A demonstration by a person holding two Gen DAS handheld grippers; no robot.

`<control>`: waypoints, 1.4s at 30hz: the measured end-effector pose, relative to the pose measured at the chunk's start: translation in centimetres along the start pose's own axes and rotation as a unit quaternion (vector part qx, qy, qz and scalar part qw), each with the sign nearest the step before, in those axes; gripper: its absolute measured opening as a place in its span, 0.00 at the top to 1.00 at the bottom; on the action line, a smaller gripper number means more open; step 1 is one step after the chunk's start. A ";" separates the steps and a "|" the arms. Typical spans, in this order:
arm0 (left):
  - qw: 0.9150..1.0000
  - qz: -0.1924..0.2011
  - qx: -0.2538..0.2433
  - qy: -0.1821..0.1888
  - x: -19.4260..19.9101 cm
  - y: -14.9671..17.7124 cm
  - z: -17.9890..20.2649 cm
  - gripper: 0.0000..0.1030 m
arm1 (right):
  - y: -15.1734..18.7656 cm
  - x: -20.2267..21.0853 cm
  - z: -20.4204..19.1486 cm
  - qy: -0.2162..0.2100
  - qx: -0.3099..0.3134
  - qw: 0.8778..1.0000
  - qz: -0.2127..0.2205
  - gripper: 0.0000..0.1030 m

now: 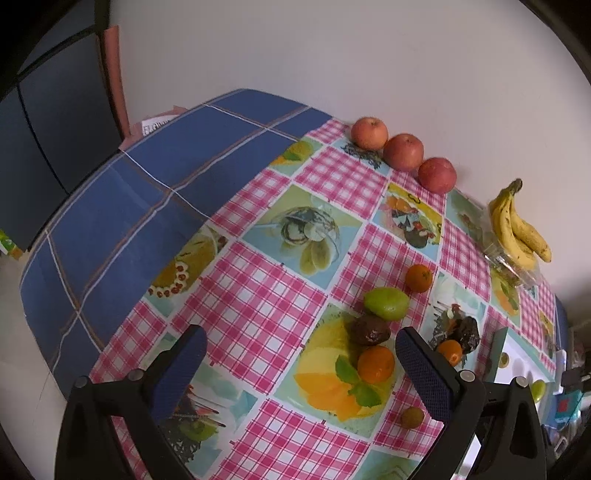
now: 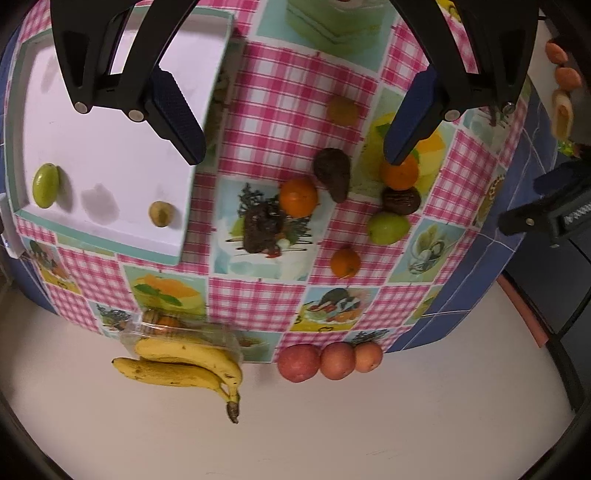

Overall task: Organize fruits
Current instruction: 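Withdraw both open tools from the tray back toward the fruit pile, then grasp another small brown fruit with the right tool while the left tool grasps a mandarin orange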

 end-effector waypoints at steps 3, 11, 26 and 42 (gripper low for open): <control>1.000 -0.006 -0.002 0.002 -0.7 0.1 0.2 0.00 | 0.0 -0.1 -0.5 0.002 0.007 1.000 -0.001 0.06; 0.999 -0.031 -0.006 0.003 -2.6 0.6 0.5 0.00 | 0.4 -0.9 -1.1 -0.001 0.016 1.000 -0.016 0.23; 0.996 -0.085 -0.009 0.030 -6.9 2.1 1.6 0.02 | 2.9 -4.8 -2.8 -0.022 0.038 0.994 -0.101 0.54; 0.989 -0.118 0.002 0.092 -9.5 3.0 3.0 0.45 | 3.8 -5.8 -3.5 -0.046 0.043 0.991 -0.118 0.75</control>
Point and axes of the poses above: each gripper's, at about its wrist camera, not at the fingertips, and x roughly against the way its jaws point, z to its right, y to its underside, the point moved 2 cm from there along -x, roughly the way its jaws point, and after that the axes turned 12 degrees about y, right-handed, at the moved point
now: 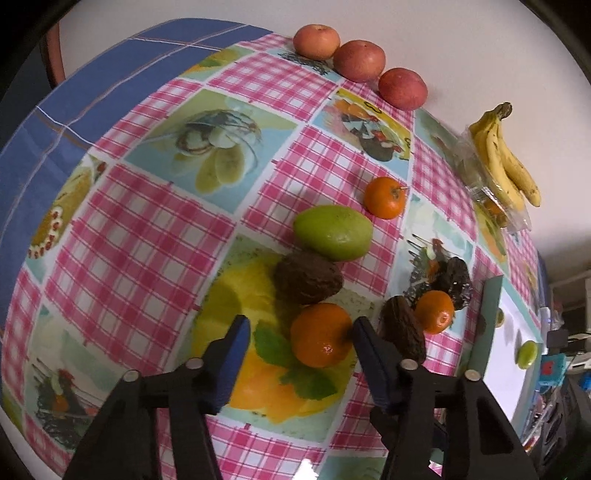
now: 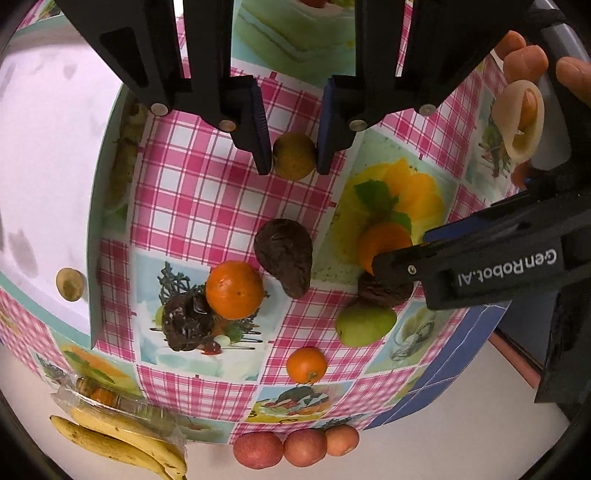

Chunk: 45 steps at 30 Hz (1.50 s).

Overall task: Organize fruits
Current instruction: 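Grasp another small brown fruit with the right tool while the left tool grasps a mandarin orange, then lower the brown fruit into the tray and open the right tool while the left tool carries the orange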

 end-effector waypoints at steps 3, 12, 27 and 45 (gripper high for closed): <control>1.000 -0.001 0.001 0.011 -0.1 0.1 0.2 0.52 | 0.0 0.1 0.6 0.008 -0.007 1.000 0.003 0.75; 1.000 -0.003 0.008 0.027 -0.1 0.1 0.4 0.66 | -0.1 0.9 3.4 0.034 -0.036 0.999 0.006 0.76; 0.998 0.045 -0.003 0.041 3.7 -0.3 2.6 0.66 | -1.1 5.6 8.2 0.041 -0.094 0.993 0.064 0.76; 0.995 0.036 -0.069 0.058 3.3 2.4 9.1 0.66 | 2.4 7.9 21.6 0.110 -0.212 0.969 0.060 0.76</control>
Point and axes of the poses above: each gripper's, at about its wrist camera, not at the fingertips, and x roughly against the way its jaws point, z to its right, y to its underside, the point moved 2 cm from there along -x, roughly the way its jaws point, and after that the axes turned 12 degrees about y, right-handed, at the moved point
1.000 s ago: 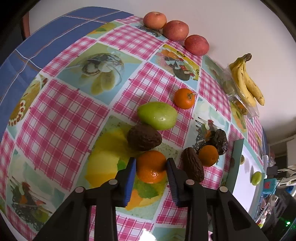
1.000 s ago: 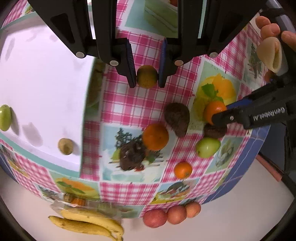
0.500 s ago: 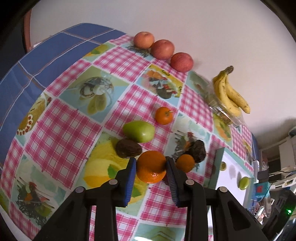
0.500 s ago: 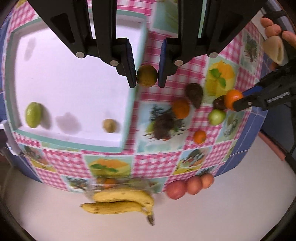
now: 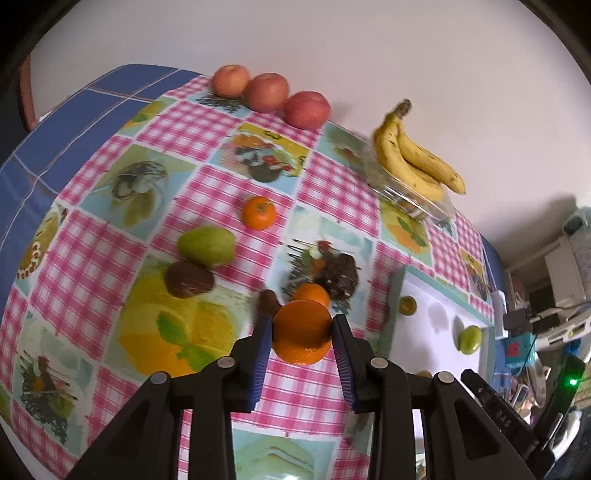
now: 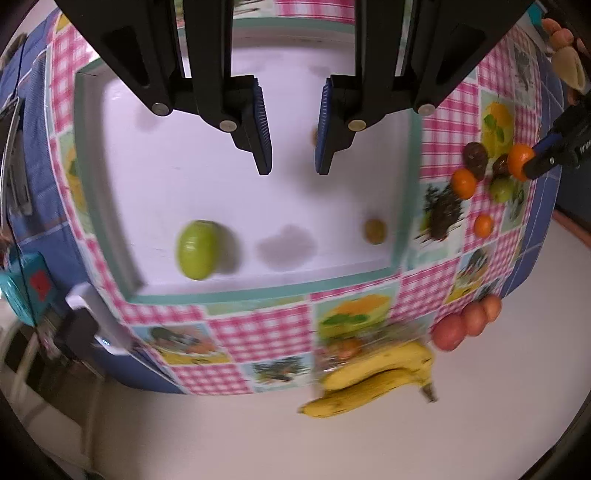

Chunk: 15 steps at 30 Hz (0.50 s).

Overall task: Organize fruits
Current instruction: 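Lower the brown fruit into the tray and open the right tool while the left tool carries the orange, then carry the mandarin orange into the tray and open the left tool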

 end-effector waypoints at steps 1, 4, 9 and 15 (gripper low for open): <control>1.000 -0.001 -0.003 0.001 -0.1 0.1 0.3 0.66 | -0.1 0.0 0.8 0.002 -0.007 1.000 -0.001 0.76; 1.000 -0.007 -0.011 0.005 -0.5 0.4 1.2 0.66 | -0.1 -0.1 2.6 0.008 -0.022 1.000 -0.001 0.76; 1.000 -0.016 -0.020 0.010 -1.0 0.9 2.3 0.66 | 0.0 -0.2 4.1 0.009 -0.036 0.999 -0.005 0.76; 0.998 -0.037 -0.050 0.023 -2.1 2.1 4.8 0.66 | 0.0 -0.2 3.6 0.005 -0.030 1.000 -0.007 0.76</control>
Point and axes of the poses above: each gripper's, at about its wrist camera, not at the fingertips, and x roughly against the way its jaws point, z to its right, y to its underside, the point moved 2 cm from there along -x, roughly the way its jaws point, and after that the axes turned 12 degrees about y, right-handed, at the moved point
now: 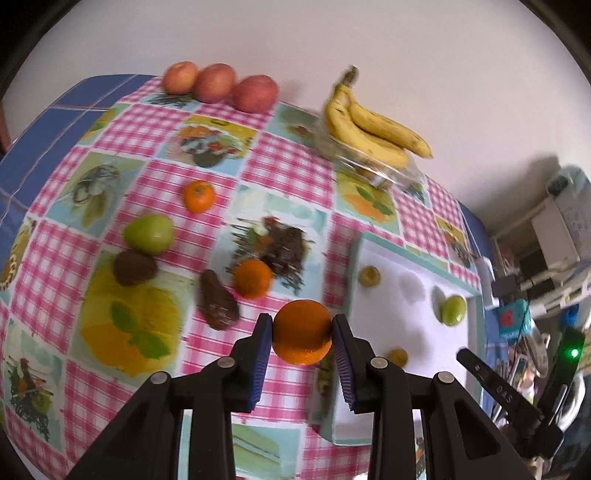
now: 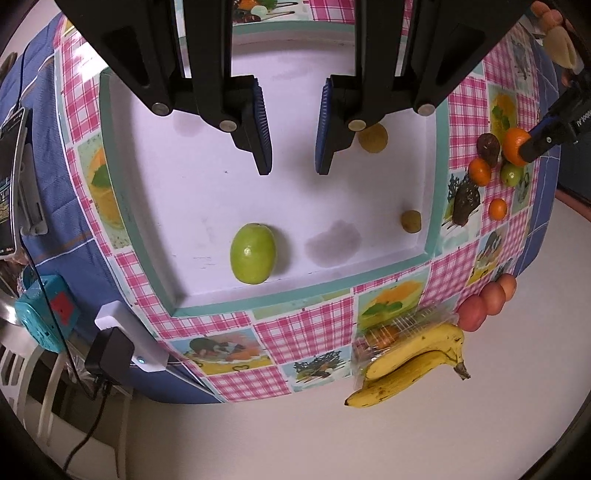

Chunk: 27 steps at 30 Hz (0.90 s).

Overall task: Organize fruits
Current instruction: 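Carry the mandarin orange into the tray and open the left tool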

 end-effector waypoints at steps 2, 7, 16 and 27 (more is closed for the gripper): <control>1.000 -0.012 -0.007 0.013 -0.8 0.5 1.1 0.66 | 0.0 0.0 -0.1 0.001 0.002 1.000 -0.001 0.76; 0.998 -0.044 -0.033 0.027 -2.8 2.1 3.5 0.66 | 0.1 -0.3 0.1 0.005 0.000 1.000 -0.009 0.76; 0.993 -0.094 -0.065 0.017 -5.9 4.7 5.8 0.66 | 0.1 -0.4 -0.1 0.004 0.004 1.000 -0.014 0.76; 0.990 -0.125 -0.070 -0.013 -8.8 7.0 5.4 0.66 | 0.3 -1.1 -0.3 0.006 0.006 1.000 -0.028 0.76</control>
Point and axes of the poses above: each gripper's, at about its wrist camera, not at the fingertips, and x roughly against the way its jaws point, z to its right, y to its underside, the point moved 2 cm from there along -x, roughly the way its jaws point, and after that the axes turned 12 degrees about y, right-handed, at the moved point
